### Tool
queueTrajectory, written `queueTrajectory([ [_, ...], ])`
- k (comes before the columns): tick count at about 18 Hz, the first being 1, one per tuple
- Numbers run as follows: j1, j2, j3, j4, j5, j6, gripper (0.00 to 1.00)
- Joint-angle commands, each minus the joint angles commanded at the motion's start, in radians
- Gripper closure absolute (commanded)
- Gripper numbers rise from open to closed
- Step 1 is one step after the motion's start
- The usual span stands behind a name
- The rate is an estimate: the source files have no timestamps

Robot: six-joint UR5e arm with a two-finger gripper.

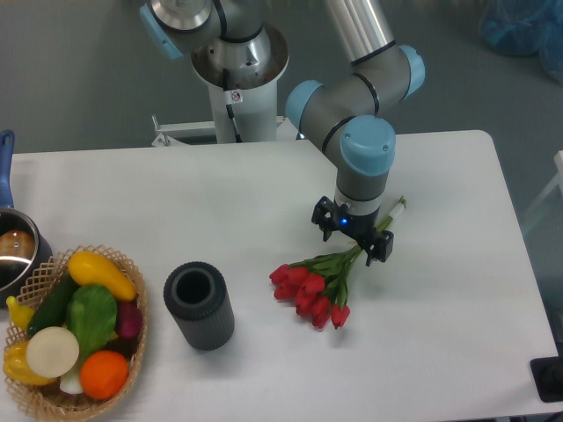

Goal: Pick up the flowers from the table
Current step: 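Close the gripper around the tulip stems just below the blooms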

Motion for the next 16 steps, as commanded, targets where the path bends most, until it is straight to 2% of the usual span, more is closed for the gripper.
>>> queueTrajectory([
  [3,-0.032,-0.037,0.017,0.003,0.003,-0.002,0.0],
  [9,-0.034,-0.057,0.021,0.006,0.003,-0.011,0.0],
  [10,-0.037,-0.058,0.021,0.006,0.003,-0.011,0.03],
  [11,-0.04,-0.06,0.023,0.006,0.003,-0.011,0.12],
  [14,-0.041,-0.06,0.021,0.005,0.003,-0.011,0.62],
  [16,-0.042,-0.055,0.021,0.005,0.003,-0.012,0.85],
])
